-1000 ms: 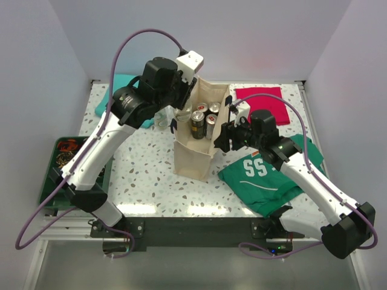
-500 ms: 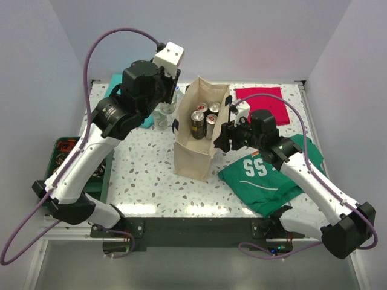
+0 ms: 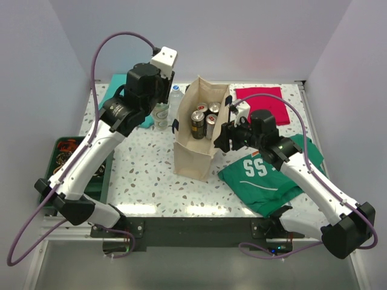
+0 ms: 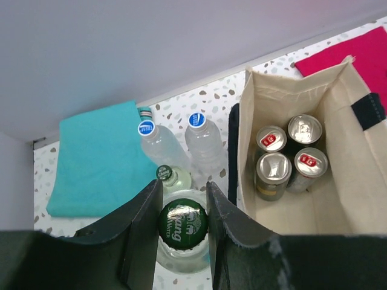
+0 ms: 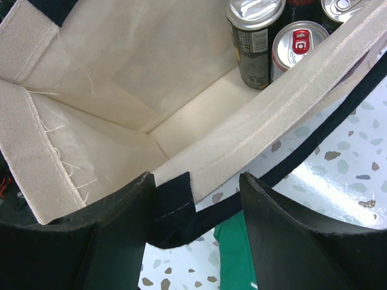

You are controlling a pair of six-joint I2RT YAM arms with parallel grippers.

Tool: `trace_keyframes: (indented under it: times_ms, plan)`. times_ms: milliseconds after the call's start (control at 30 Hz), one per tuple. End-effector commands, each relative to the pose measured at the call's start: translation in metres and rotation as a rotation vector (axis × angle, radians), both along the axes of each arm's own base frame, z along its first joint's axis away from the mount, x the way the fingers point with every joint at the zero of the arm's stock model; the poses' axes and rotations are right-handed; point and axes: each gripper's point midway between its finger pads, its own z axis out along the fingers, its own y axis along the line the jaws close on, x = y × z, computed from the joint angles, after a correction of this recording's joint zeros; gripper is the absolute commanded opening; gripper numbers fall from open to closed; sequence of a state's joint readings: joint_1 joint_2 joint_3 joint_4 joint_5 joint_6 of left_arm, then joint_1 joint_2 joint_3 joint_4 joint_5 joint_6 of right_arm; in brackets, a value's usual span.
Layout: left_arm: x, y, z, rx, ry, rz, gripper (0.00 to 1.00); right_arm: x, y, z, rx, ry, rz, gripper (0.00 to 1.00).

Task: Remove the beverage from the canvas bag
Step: Place the drink at the center of the board.

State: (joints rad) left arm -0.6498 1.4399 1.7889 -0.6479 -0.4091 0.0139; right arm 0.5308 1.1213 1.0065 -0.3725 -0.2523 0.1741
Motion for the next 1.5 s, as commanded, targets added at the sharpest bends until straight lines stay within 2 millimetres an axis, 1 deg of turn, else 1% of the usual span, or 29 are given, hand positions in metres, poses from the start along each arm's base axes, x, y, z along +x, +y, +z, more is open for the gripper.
trace_keyframes:
  times_ms: [0, 67, 133, 167, 200, 233, 267, 333, 367, 433, 467, 500, 567, 633, 667, 733, 767, 800, 833, 900, 933, 1000, 1033, 1100, 1133, 1200, 1233, 1300, 1467]
  plan:
    - [0.022, 0.007, 0.037, -0.161, -0.146, 0.017, 0.00, 0.000, 0.004, 0.010, 0.025, -0.026, 0.011, 0.62]
    - [0.026, 0.006, 0.024, -0.153, -0.126, 0.011, 0.00, 0.001, 0.004, 0.011, 0.025, -0.029, 0.011, 0.62]
    - [0.030, 0.002, 0.020, -0.160, -0.135, 0.001, 0.00, 0.001, 0.004, 0.010, 0.022, -0.025, 0.012, 0.62]
    - [0.032, 0.001, 0.010, -0.153, -0.121, 0.000, 0.00, 0.002, 0.005, 0.010, 0.022, -0.023, 0.012, 0.62]
    - [0.034, 0.000, 0.010, -0.160, -0.131, -0.002, 0.00, 0.002, 0.006, 0.010, 0.023, -0.022, 0.016, 0.62]
    - [0.035, -0.001, 0.007, -0.162, -0.129, -0.006, 0.00, 0.002, 0.006, 0.010, 0.025, -0.019, 0.018, 0.62]
    - [0.037, -0.002, -0.002, -0.158, -0.116, -0.008, 0.00, 0.002, 0.007, 0.009, 0.024, -0.016, 0.018, 0.62]
    - [0.040, -0.006, -0.007, -0.171, -0.121, -0.022, 0.00, 0.003, 0.008, 0.009, 0.025, -0.014, 0.022, 0.62]
    - [0.042, -0.006, -0.016, -0.170, -0.111, -0.021, 0.00, 0.003, 0.008, 0.010, 0.027, -0.016, 0.024, 0.62]
    - [0.047, -0.007, -0.019, -0.182, -0.118, -0.020, 0.00, 0.003, 0.009, 0.010, 0.026, -0.013, 0.025, 0.62]
    - [0.050, -0.007, -0.029, -0.182, -0.103, -0.016, 0.00, 0.003, 0.009, 0.010, 0.026, -0.013, 0.025, 0.62]
    - [0.053, -0.008, -0.030, -0.191, -0.116, -0.015, 0.00, 0.003, 0.008, 0.010, 0.024, -0.013, 0.026, 0.62]
    - [0.059, -0.009, -0.046, -0.202, -0.090, -0.020, 0.00, 0.003, 0.008, 0.009, 0.023, -0.012, 0.023, 0.62]
    - [0.064, -0.011, -0.051, -0.220, -0.100, -0.019, 0.00, 0.003, 0.007, 0.009, 0.019, -0.014, 0.022, 0.62]
    - [0.067, -0.010, -0.064, -0.220, -0.087, -0.015, 0.00, 0.003, 0.007, 0.009, 0.017, -0.013, 0.019, 0.62]
    - [0.072, -0.012, -0.067, -0.235, -0.098, -0.016, 0.00, 0.004, 0.006, 0.008, 0.012, -0.011, 0.019, 0.62]
    - [0.073, -0.012, -0.079, -0.225, -0.079, -0.016, 0.00, 0.004, 0.006, 0.007, 0.008, -0.008, 0.016, 0.62]
    - [0.077, -0.015, -0.071, -0.247, -0.115, -0.020, 0.00, 0.004, 0.006, 0.008, 0.008, -0.010, 0.018, 0.62]
    - [0.081, -0.018, -0.079, -0.242, -0.104, -0.024, 0.00, 0.004, 0.006, 0.006, 0.005, -0.007, 0.016, 0.62]
    - [0.086, -0.019, -0.084, -0.244, -0.100, -0.023, 0.00, 0.005, 0.007, 0.005, 0.006, -0.004, 0.018, 0.62]
    - [0.089, -0.020, -0.093, -0.242, -0.085, -0.022, 0.00, 0.005, 0.007, 0.005, 0.006, -0.006, 0.018, 0.62]
    - [0.092, -0.022, -0.095, -0.254, -0.099, -0.023, 0.00, 0.006, 0.008, 0.003, 0.003, 0.001, 0.018, 0.62]
    - [0.093, -0.023, -0.101, -0.254, -0.091, -0.026, 0.00, 0.006, 0.007, 0.003, 0.003, -0.001, 0.018, 0.62]
    - [0.095, -0.025, -0.100, -0.265, -0.104, -0.028, 0.00, 0.006, 0.008, 0.001, 0.000, 0.004, 0.018, 0.62]
    - [0.098, -0.024, -0.106, -0.261, -0.099, -0.017, 0.00, 0.006, 0.008, 0.001, -0.001, 0.005, 0.018, 0.62]
    - [0.100, -0.022, -0.105, -0.273, -0.129, -0.002, 0.00, 0.006, 0.008, 0.000, -0.002, 0.007, 0.018, 0.62]
    - [0.100, -0.020, -0.114, -0.272, -0.129, 0.004, 0.00, 0.006, 0.008, 0.000, -0.004, 0.007, 0.019, 0.62]
    - [0.103, -0.021, -0.114, -0.278, -0.141, 0.005, 0.00, 0.006, 0.006, -0.001, -0.007, 0.006, 0.016, 0.62]
    - [0.113, -0.026, -0.132, -0.265, -0.118, 0.005, 0.00, 0.005, 0.006, -0.003, -0.013, 0.011, 0.016, 0.62]
